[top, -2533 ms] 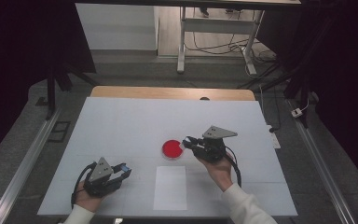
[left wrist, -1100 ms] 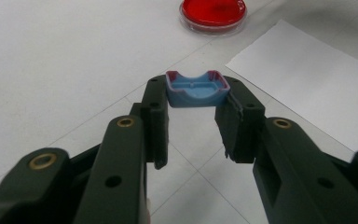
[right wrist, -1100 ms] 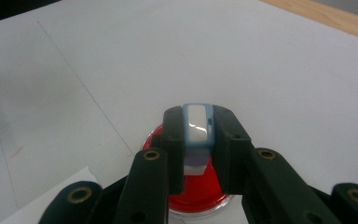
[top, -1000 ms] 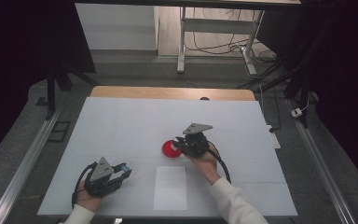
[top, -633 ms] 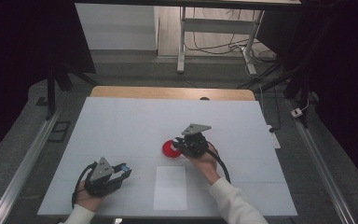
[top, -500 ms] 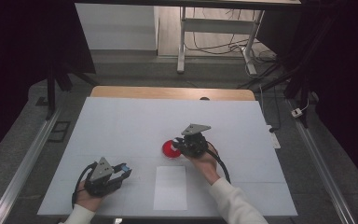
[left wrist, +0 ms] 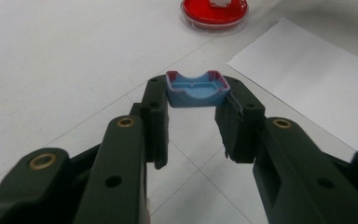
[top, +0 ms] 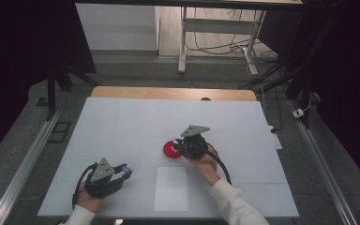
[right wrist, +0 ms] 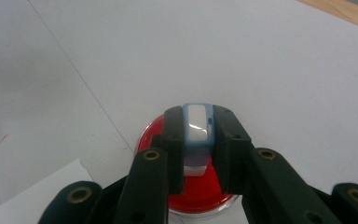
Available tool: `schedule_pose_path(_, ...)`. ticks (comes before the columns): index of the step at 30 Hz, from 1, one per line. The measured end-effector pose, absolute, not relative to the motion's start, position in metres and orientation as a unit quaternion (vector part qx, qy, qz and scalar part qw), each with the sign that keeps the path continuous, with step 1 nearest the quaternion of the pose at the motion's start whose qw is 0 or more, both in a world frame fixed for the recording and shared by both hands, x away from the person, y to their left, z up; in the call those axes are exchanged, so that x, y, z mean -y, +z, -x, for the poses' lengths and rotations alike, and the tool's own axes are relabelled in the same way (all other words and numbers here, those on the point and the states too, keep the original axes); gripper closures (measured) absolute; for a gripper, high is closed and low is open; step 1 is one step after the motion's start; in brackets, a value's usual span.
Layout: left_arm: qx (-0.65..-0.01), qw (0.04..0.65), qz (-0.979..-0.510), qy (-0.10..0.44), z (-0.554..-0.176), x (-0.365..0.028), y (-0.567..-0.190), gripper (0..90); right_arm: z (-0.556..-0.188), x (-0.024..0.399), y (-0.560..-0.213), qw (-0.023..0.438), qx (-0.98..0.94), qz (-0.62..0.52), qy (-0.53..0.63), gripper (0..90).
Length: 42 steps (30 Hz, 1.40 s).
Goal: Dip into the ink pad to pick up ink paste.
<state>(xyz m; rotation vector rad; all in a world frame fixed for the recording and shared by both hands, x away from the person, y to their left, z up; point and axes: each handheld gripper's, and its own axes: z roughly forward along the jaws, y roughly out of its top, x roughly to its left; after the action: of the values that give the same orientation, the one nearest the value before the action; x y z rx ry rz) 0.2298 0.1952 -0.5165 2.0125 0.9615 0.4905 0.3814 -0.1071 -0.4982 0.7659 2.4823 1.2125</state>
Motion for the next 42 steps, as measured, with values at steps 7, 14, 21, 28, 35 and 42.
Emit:
schedule_pose_path(7,-0.383,0.415,-0.802,0.195,-0.2299,-0.1953,-0.5167,64.7,-0.3809,0.1059,-0.4991,0.139,-0.858,-0.263,0.419,75.1)
schedule_pose_path(14,-0.382,0.416,-0.802,0.195,-0.2297,-0.1951,-0.5168,64.8,-0.3811,0.1053,-0.4997,0.139,-0.858,-0.263,0.418,75.3)
schedule_pose_path(21,-0.382,0.415,-0.802,0.196,-0.2299,-0.1944,-0.5170,64.7,-0.3817,0.1030,-0.5014,0.139,-0.863,-0.264,0.407,75.5)
schedule_pose_path(28,-0.382,0.414,-0.802,0.196,-0.2296,-0.1938,-0.5169,64.7,-0.3810,0.1027,-0.5013,0.141,-0.865,-0.264,0.403,75.5)
schedule_pose_path(35,-0.382,0.415,-0.802,0.196,-0.2301,-0.1945,-0.5172,64.7,-0.3804,0.1032,-0.5011,0.142,-0.862,-0.266,0.407,75.4)
schedule_pose_path(42,-0.383,0.415,-0.802,0.195,-0.2305,-0.1950,-0.5176,64.7,-0.3807,0.1092,-0.4937,0.139,-0.850,-0.274,0.429,75.3)
